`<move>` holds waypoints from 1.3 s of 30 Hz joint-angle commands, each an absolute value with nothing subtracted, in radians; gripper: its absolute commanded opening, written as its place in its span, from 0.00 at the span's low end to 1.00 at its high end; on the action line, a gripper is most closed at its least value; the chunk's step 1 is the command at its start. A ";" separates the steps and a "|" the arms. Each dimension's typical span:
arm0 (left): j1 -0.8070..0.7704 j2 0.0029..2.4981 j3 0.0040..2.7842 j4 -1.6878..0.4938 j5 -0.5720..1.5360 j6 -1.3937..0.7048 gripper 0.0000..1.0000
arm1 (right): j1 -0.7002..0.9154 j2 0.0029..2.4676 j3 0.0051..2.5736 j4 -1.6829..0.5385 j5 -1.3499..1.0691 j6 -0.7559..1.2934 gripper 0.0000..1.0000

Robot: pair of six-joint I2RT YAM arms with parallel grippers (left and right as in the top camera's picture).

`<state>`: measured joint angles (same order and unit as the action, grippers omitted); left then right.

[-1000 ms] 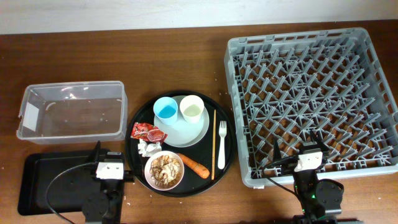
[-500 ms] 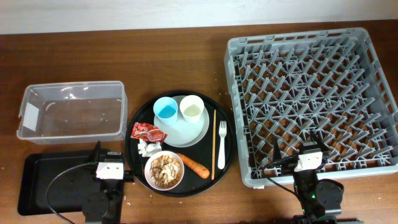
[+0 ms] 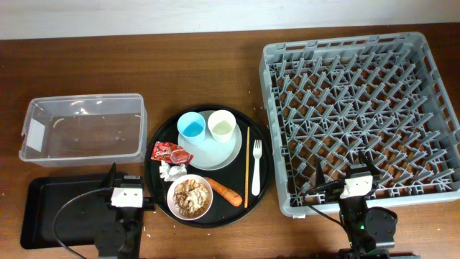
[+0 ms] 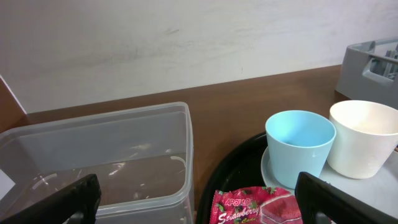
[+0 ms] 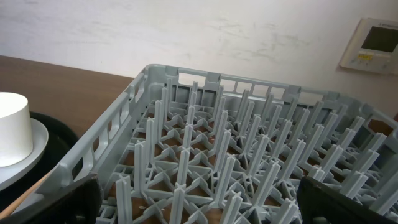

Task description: Sort waste into correct bins and load items into the dishwasher rack

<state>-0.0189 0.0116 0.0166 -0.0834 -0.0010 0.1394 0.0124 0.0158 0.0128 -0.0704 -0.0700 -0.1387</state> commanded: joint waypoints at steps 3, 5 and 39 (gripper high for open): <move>-0.016 0.005 0.009 -0.083 -0.005 0.160 0.99 | 0.005 0.008 0.006 -0.072 -0.075 -0.142 0.99; -0.016 0.005 0.009 -0.084 -0.005 0.159 0.99 | 0.005 0.008 0.006 -0.072 -0.075 -0.142 0.99; -0.017 0.005 0.009 -0.035 0.008 0.159 0.99 | 0.006 0.294 0.618 -0.463 -0.206 -0.062 0.99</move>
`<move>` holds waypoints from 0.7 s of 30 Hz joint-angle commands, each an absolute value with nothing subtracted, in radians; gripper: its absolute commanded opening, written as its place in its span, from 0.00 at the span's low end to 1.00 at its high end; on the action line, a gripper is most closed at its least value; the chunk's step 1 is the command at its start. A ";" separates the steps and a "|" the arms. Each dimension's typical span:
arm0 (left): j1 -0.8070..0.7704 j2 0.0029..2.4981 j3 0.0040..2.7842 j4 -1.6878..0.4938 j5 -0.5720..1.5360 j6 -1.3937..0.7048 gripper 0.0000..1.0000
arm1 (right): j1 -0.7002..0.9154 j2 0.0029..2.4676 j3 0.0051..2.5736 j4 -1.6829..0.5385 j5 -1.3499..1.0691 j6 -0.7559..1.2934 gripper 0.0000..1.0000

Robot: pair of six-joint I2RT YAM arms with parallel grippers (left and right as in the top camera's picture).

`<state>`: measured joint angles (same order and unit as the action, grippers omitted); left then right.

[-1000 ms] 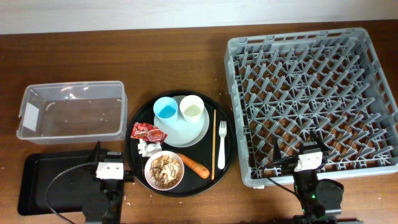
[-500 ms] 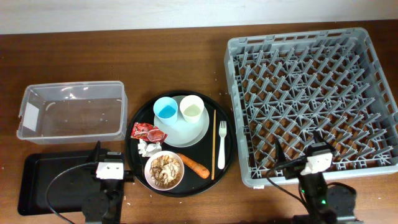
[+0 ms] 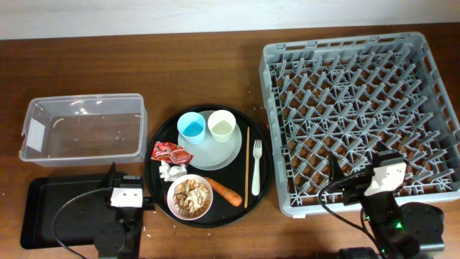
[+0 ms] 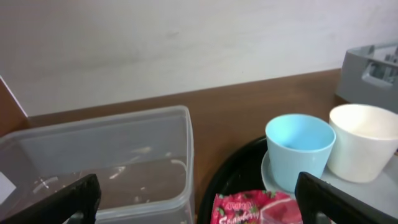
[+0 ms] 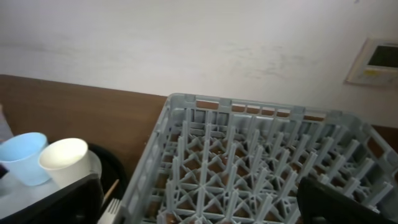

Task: Sort waste into correct bins and load items into the dishwasher rack
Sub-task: 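Reach the left gripper to the white tissue on the tray and grasp it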

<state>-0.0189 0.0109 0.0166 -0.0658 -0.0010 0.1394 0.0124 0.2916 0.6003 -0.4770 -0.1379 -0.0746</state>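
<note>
A round black tray point(image 3: 159, 137) carries a white plate point(image 3: 224, 152) with a blue cup point(image 3: 191, 126) and a white cup point(image 3: 221, 126). Around them lie a red strawberry wrapper point(image 3: 171, 152), crumpled paper point(image 3: 170, 171), a bowl of food scraps point(image 3: 190, 196), a carrot piece point(image 3: 224, 191), a chopstick point(image 3: 247, 165) and a white fork point(image 3: 256, 167). My left gripper point(image 3: 129, 176) stands open at the tray's left edge, holding nothing. My right gripper point(image 3: 363, 167) is open over the front edge of the grey dishwasher rack point(image 3: 359, 42), also holding nothing.
A clear plastic bin point(image 3: 86, 99) stands left of the tray. In front of it lies a flat black bin point(image 3: 43, 208), partly under my left arm. The wrapper point(image 4: 255, 208) lies just ahead of my left gripper point(image 4: 199, 208).
My right gripper has moved right along the rack's front edge and turned left, so its view now takes in the cups. The left arm has hardly moved. Nothing on the tray has shifted.
</note>
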 commanded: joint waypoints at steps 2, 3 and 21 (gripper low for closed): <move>-0.017 0.005 0.048 0.044 0.191 0.094 0.99 | 0.006 0.294 0.618 -0.453 -0.206 -0.062 0.99; -0.017 0.012 0.150 -0.026 0.184 -0.013 0.99 | 0.006 0.294 0.618 -0.453 -0.207 -0.062 0.99; -0.017 0.811 1.533 -1.346 0.391 -0.067 0.66 | 0.006 0.294 0.618 -0.657 -0.207 -0.063 0.99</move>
<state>-0.0189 0.8043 1.5524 -1.3087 0.4000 -0.0124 0.0124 0.2939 0.6067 -0.5991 -0.2016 -0.0742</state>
